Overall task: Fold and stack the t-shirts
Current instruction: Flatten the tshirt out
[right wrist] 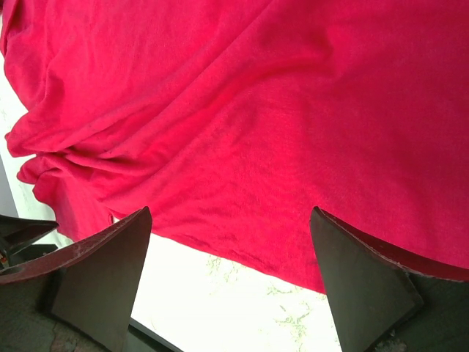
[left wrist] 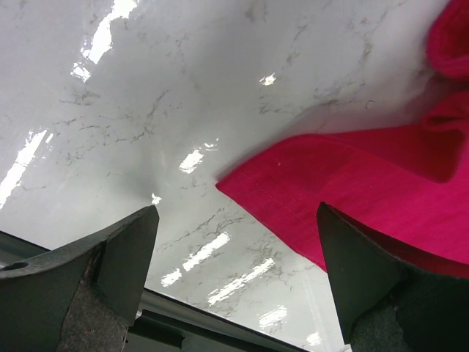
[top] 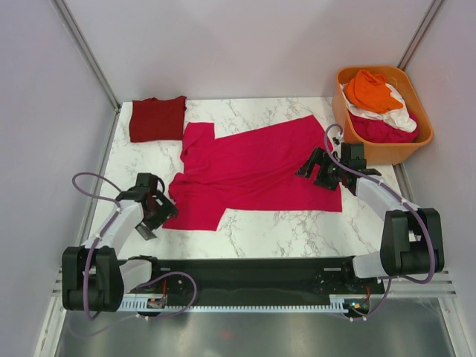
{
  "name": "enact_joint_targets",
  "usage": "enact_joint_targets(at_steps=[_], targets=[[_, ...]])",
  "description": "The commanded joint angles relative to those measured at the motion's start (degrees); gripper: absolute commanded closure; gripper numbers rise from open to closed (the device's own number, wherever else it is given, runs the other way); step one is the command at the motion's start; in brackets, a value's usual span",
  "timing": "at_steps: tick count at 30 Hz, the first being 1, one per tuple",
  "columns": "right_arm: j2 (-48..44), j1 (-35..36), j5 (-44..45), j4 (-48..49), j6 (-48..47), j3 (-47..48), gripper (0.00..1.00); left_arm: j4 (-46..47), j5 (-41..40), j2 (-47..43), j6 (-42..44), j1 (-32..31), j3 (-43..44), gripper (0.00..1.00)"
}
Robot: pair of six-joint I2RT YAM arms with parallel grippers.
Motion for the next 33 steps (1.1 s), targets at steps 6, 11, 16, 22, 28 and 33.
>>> enact_joint_targets(at_steps=[6, 11, 16, 22, 28, 33], targets=[[0.13, -0.24, 0.47, 0.88, -0.95, 0.47, 0.02, 1.19, -1.50, -10.09, -1.97, -0.28, -1.57, 0.03], [0.31, -0.24, 0.12, 1.05, -1.04, 0.56, 0.03, 1.19, -1.50, -12.29, -1.97, -0.28, -2.18, 0.03], [0.22, -0.15, -0.41, 1.76, -0.95, 0.12, 0.05, 1.19, -1.50, -14.58, -1.97, -0.28, -1.75, 0.03], [0.22, -0.15, -0.41, 1.67, -0.86, 0.12, 0.02, 1.19, -1.50, -15.72, -1.97, -0.28, -2.62, 0.03], [-0.31, -0.15, -0.76, 2.46, -0.60, -0.24, 0.02, 25.39, 12.56, -13.96, 4.12, -0.28, 4.13, 0.11], [-0.92, -0.15, -0.33, 2.99, -0.51, -0.59, 0.02, 26.15, 4.65, -24.15, 2.33, -0.28, 1.97, 0.00]])
